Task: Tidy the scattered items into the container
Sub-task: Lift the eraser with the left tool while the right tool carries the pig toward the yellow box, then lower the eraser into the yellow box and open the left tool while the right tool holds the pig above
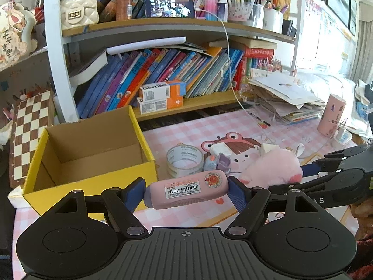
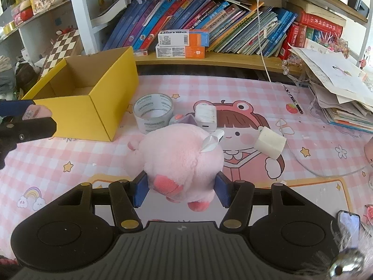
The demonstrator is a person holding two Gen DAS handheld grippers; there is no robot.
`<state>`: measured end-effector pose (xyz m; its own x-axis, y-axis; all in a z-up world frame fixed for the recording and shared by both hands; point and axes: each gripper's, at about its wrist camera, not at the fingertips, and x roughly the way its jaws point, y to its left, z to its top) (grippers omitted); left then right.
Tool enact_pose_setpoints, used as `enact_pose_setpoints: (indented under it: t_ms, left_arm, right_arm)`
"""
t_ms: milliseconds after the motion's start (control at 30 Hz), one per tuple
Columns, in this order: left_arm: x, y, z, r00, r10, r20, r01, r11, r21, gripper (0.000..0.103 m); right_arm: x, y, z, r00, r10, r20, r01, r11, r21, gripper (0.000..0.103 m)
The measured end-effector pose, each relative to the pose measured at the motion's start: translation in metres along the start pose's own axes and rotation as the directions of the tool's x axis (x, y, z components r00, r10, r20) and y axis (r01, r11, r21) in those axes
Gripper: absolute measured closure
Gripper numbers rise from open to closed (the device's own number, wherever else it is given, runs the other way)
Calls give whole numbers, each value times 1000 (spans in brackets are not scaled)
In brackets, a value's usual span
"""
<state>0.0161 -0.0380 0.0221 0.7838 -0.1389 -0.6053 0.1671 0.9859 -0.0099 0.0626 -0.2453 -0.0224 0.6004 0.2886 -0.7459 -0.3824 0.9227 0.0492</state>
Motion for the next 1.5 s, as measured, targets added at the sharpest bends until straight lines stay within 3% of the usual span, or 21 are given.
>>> enact_pose_setpoints:
  t_ms: [433, 900, 1133, 1500]
  left_arm:
    - [-22, 51, 9, 999, 17, 45, -16, 1000, -19, 26]
    - [-41, 101, 21, 991, 84, 109, -75, 994, -78, 26]
    - [-33, 126, 31, 984, 122, 127, -109, 988, -105, 26]
    - [-12, 154, 37, 982, 145, 119, -129, 983, -128, 26]
  right_arm:
    - [-1, 48, 21, 1000, 17, 24, -16, 999, -31, 47]
    - [-16, 88, 87, 985, 107, 133, -92, 989, -119, 47]
    - [-13, 107, 123, 973, 153, 174, -120, 975, -185, 47]
    - [18, 136, 144, 969, 201, 141, -160, 953, -257, 47]
